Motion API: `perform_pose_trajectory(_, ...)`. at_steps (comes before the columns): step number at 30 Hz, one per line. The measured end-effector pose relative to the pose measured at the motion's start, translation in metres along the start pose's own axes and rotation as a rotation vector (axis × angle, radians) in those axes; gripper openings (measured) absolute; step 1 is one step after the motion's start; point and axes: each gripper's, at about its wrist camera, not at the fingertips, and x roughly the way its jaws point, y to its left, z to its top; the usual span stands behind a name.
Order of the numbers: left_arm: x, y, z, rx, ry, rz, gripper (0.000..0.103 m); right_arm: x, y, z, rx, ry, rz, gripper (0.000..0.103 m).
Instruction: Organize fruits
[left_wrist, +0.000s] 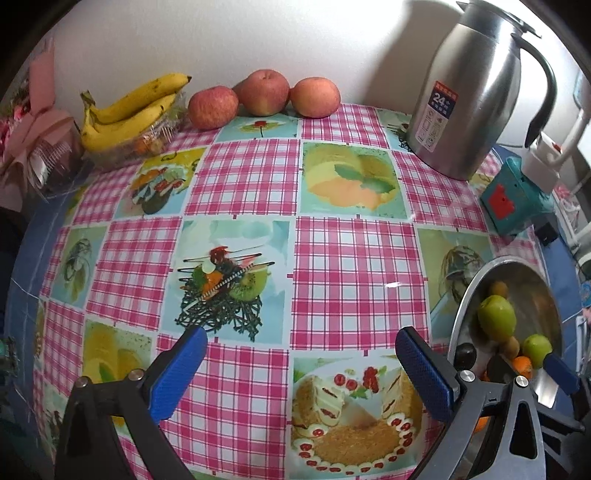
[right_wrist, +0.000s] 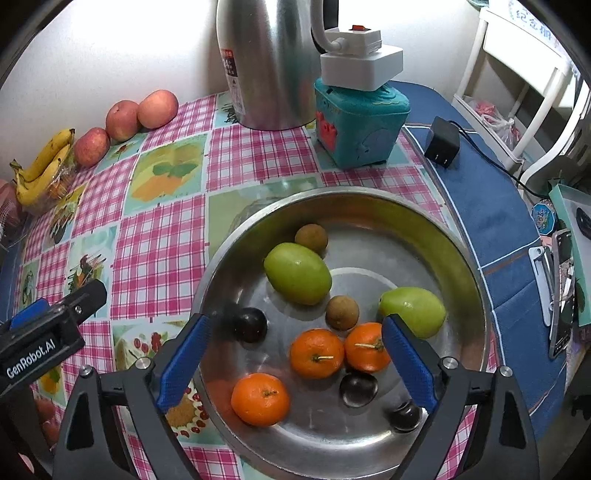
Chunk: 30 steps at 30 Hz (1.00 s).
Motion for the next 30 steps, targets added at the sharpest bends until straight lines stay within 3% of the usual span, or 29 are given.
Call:
perform_pose_trajectory(4, -0.006, -0.005, -0.005, 0.057, -0.057, 0.047, 0.103, 0.0, 0.0, -0.002, 0.005, -0.011, 0.003, 0.094)
perform_pose_trajectory(9, -0.012, -0.011, -0.015, 0.129, -0.123, 0.174, 0.103, -0.002, 0.001, -0.005, 0.01, -0.015, 0.021, 0.094)
perform_pose_trajectory(14, -0.021, -0.004, -0.022, 0.098, -0.121, 0.134, 0.103, -0.008, 0.0, -0.012, 0.016, -0.025, 0.028, 0.094)
perform_pose_trajectory(21, -0.026, 0.001, -0.042, 0.095, -0.132, 0.135, 0.103, -0.019, 0.001, -0.025, 0.02, -0.035, 0.04, 0.094)
perform_pose_trajectory(30, -0.038, 0.017, -0.064, 0.076, -0.055, 0.141, 0.103, -0.034, 0.003, -0.043, 0.007, -0.044, 0.048, 0.094)
